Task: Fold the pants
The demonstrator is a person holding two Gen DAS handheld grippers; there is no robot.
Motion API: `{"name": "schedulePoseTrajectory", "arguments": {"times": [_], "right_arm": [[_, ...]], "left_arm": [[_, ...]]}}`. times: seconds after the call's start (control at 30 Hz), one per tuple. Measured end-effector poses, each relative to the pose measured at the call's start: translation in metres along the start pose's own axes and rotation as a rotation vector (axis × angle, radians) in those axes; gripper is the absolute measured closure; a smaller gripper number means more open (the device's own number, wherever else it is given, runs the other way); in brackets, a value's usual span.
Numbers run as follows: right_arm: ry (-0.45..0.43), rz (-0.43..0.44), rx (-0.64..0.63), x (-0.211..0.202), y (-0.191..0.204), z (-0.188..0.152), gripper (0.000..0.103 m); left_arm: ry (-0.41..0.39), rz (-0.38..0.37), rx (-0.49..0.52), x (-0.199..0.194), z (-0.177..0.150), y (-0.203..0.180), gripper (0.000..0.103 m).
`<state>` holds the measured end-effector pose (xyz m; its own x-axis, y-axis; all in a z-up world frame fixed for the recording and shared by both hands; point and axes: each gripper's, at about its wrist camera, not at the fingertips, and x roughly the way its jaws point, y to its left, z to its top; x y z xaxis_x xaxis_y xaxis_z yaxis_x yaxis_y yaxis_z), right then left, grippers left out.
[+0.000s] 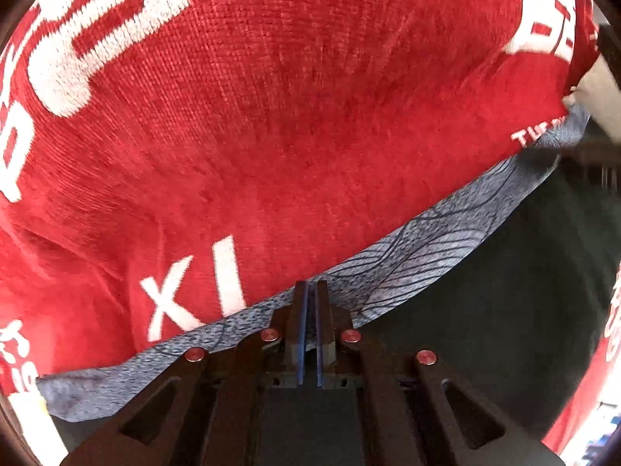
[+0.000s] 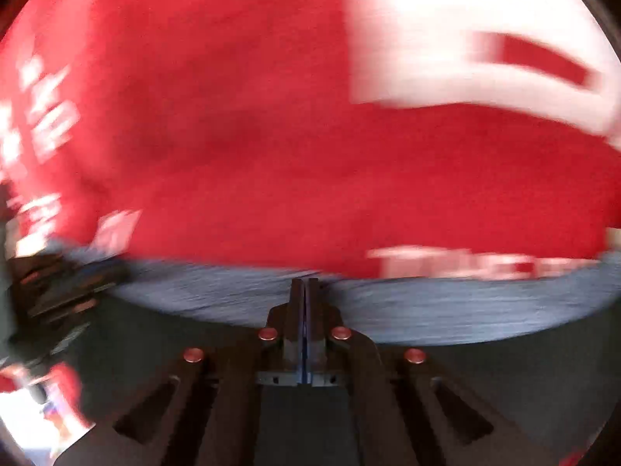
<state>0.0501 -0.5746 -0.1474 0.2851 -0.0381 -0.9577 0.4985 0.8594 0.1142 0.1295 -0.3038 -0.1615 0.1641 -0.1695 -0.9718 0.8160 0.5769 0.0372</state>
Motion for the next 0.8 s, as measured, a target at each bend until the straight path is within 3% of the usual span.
{"name": "schedulePoseTrajectory", "arguments": {"times": [0.1, 0.3, 0.43, 0.57, 0.7, 0.8], "right_arm": [[-0.012, -0.095, 0.098, -0.019, -0.053, -0.003, 0.101], [-0.035, -0.26, 0.21, -0.054, -0.119, -0.031, 0.077], [-0.056, -0.232, 0.3, -0.076, -0.137, -0.061, 0.077], [-0.062, -0.21, 0.281, -0.081, -0.13, -0.08, 0.077], [-0.077, -0.197, 0.277, -0.082, -0.126, -0.086, 0.077], [-0.052, -0.213, 0.281, -0.083, -0.141, -0.098, 0.077]], "left_arm": [[0.028, 0.021, -0.038, -0.004, 0.0, 0.004, 0.099], [0.006, -0.007, -0.048, -0.022, 0.014, -0.014, 0.099], [-0.016, -0.065, -0.052, -0.034, 0.024, -0.039, 0.099], [-0.036, -0.113, -0.014, -0.034, 0.047, -0.077, 0.099], [-0.021, -0.186, -0.057, -0.018, 0.071, -0.114, 0.099], [0.002, -0.15, -0.034, -0.009, 0.078, -0.142, 0.099]]}}
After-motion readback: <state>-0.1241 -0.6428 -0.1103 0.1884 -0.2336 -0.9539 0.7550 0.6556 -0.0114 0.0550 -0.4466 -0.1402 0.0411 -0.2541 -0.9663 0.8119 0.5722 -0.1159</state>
